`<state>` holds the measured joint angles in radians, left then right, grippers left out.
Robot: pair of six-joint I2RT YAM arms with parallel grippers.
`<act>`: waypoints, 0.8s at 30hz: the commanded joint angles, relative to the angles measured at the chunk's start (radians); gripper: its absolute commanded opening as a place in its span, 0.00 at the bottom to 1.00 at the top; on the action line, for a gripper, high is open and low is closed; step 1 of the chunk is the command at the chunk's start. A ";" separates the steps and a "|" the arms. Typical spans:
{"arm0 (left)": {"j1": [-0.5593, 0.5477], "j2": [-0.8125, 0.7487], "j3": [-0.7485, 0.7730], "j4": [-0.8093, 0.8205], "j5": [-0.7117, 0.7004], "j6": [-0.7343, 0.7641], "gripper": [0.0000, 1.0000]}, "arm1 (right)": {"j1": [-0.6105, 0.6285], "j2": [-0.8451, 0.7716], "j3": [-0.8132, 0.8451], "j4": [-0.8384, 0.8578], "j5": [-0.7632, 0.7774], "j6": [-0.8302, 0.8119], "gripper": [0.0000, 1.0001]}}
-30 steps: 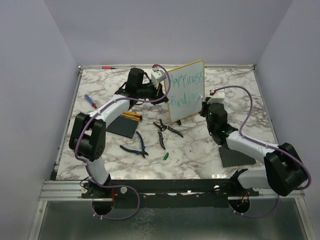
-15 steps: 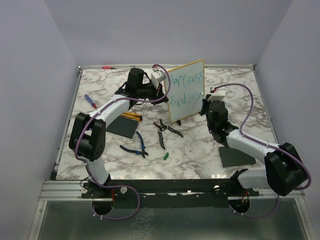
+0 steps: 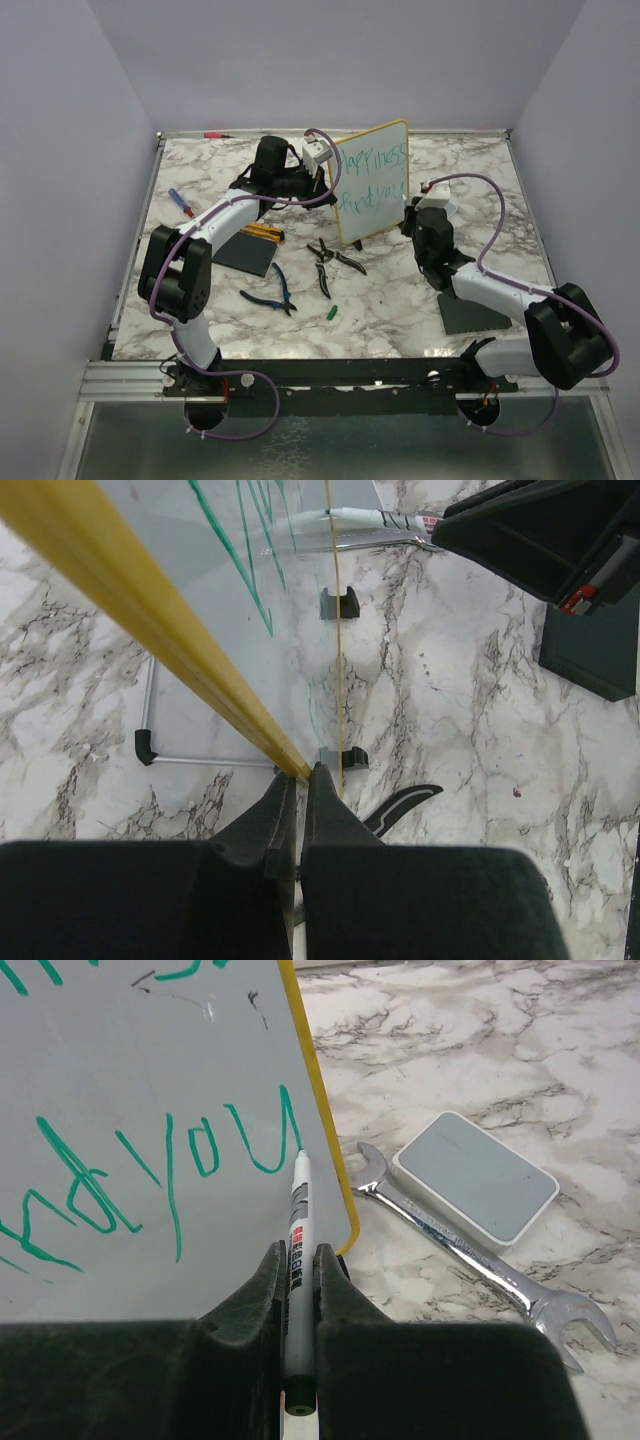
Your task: Write a sentence on the whiteboard
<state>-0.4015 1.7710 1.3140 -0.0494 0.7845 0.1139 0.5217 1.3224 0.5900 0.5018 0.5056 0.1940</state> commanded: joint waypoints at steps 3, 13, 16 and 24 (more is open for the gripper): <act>-0.005 -0.010 -0.012 -0.020 -0.011 0.049 0.00 | -0.002 0.038 -0.017 -0.020 -0.028 0.035 0.01; -0.004 -0.009 -0.010 -0.021 -0.011 0.049 0.00 | -0.004 0.069 0.024 -0.005 0.028 0.001 0.01; -0.004 -0.009 -0.010 -0.021 -0.013 0.047 0.00 | -0.003 0.065 0.036 -0.003 0.044 -0.013 0.01; -0.004 -0.007 -0.010 -0.020 -0.019 0.045 0.00 | -0.003 -0.038 0.058 -0.062 0.102 -0.029 0.01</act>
<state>-0.4015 1.7710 1.3140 -0.0502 0.7849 0.1135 0.5217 1.3602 0.6170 0.4694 0.5587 0.1772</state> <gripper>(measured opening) 0.017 0.085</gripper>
